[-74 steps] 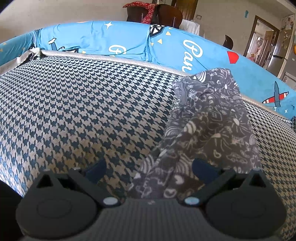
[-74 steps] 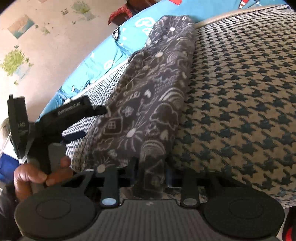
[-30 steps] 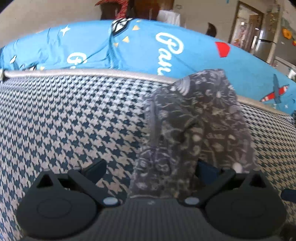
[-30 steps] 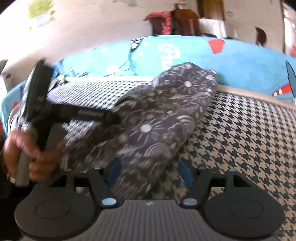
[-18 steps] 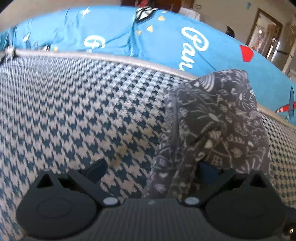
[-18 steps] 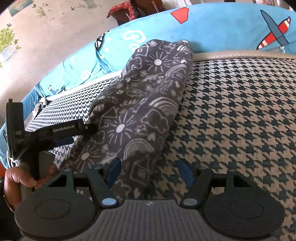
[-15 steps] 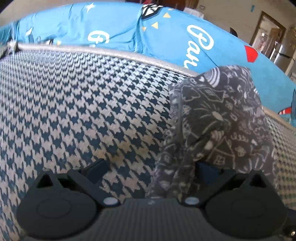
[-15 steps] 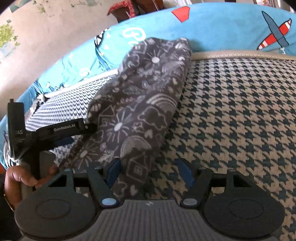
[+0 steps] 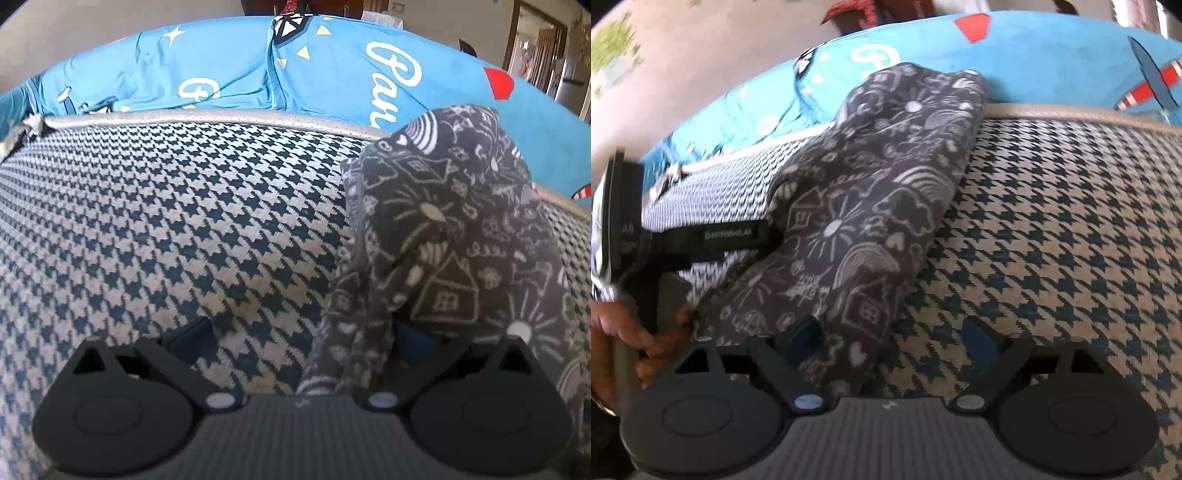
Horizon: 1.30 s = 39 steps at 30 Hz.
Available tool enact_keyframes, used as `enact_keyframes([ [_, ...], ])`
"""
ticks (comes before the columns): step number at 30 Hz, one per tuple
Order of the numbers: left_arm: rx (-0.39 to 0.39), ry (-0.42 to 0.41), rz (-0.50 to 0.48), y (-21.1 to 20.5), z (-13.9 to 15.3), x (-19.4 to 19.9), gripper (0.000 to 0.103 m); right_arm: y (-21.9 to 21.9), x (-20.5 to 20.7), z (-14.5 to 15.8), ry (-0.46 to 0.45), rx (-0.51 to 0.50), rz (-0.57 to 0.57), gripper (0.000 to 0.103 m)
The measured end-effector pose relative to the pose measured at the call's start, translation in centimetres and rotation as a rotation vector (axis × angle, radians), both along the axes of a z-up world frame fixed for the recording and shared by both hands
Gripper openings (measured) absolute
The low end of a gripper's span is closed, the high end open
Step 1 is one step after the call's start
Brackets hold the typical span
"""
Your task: Fold clothes
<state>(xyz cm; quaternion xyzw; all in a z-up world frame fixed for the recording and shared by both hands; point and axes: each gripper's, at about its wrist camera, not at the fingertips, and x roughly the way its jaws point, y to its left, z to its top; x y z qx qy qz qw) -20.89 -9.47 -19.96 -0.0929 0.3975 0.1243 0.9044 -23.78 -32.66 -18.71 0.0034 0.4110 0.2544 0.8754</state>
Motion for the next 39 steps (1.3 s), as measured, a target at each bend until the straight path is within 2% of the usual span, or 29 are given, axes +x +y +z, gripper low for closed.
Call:
enact_keyframes([
  [3, -0.029, -0.002, 0.004, 0.2, 0.6, -0.1, 0.103, 0.4, -0.2, -0.2, 0.009, -0.005, 0.014, 0.102],
  [8, -0.066, -0.051, -0.009, -0.5, 2.2, 0.0, 0.103, 0.2, 0.1, -0.1, 0.049, 0.036, -0.028, 0.103],
  [13, -0.070, -0.092, -0.041, -1.6, 3.2, 1.7, 0.103, 0.4, 0.1, -0.1, 0.068, 0.042, -0.063, 0.103],
  [21, -0.104, -0.125, -0.061, -3.0, 3.6, 5.4, 0.103, 0.6, 0.0, -0.1, 0.074, 0.022, -0.055, 0.103],
  [29, -0.089, -0.120, -0.064, -4.1, 2.4, 8.0, 0.103, 1.0, -0.2, -0.3, 0.074, 0.002, -0.051, 0.103],
  [39, -0.130, -0.079, 0.035, -2.7, -0.5, 10.8, 0.103, 1.1, -0.8, -0.2, 0.055, -0.025, -0.034, 0.103],
])
